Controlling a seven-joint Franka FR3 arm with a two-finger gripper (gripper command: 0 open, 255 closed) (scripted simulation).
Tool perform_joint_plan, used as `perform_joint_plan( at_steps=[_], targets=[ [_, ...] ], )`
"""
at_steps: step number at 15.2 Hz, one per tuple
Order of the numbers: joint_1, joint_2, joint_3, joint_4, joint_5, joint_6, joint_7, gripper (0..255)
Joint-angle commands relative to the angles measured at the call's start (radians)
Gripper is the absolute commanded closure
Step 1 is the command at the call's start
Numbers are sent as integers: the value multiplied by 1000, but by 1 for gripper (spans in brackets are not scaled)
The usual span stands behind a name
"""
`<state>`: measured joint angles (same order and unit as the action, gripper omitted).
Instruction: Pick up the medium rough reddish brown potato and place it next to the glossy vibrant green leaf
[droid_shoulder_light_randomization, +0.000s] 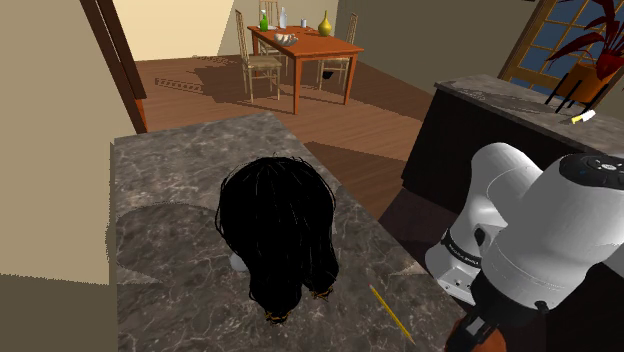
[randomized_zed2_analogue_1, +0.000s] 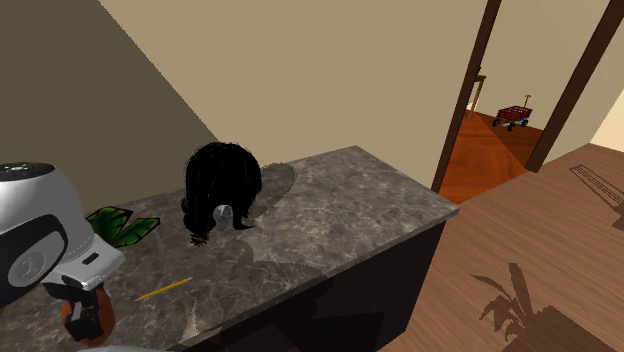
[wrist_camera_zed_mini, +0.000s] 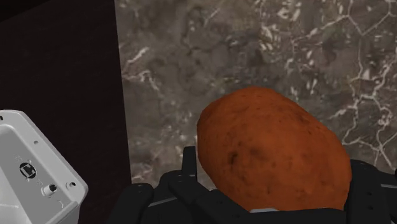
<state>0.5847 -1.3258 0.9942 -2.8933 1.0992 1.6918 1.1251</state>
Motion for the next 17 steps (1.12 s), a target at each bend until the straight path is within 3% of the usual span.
perform_joint_plan(
  at_steps=[1, 2, 7, 11, 17],
  targets=[
    [0, 2, 3, -3, -2, -3, 1, 255],
    [0, 2, 3, -4, -2, -3, 0, 0],
    [0, 2, 3, -3, -2, -3, 1, 0],
    [-29, -22, -147, 65, -144, -100, 11, 0],
    [-29, -22, -147, 65, -144, -100, 11, 0]
  ],
)
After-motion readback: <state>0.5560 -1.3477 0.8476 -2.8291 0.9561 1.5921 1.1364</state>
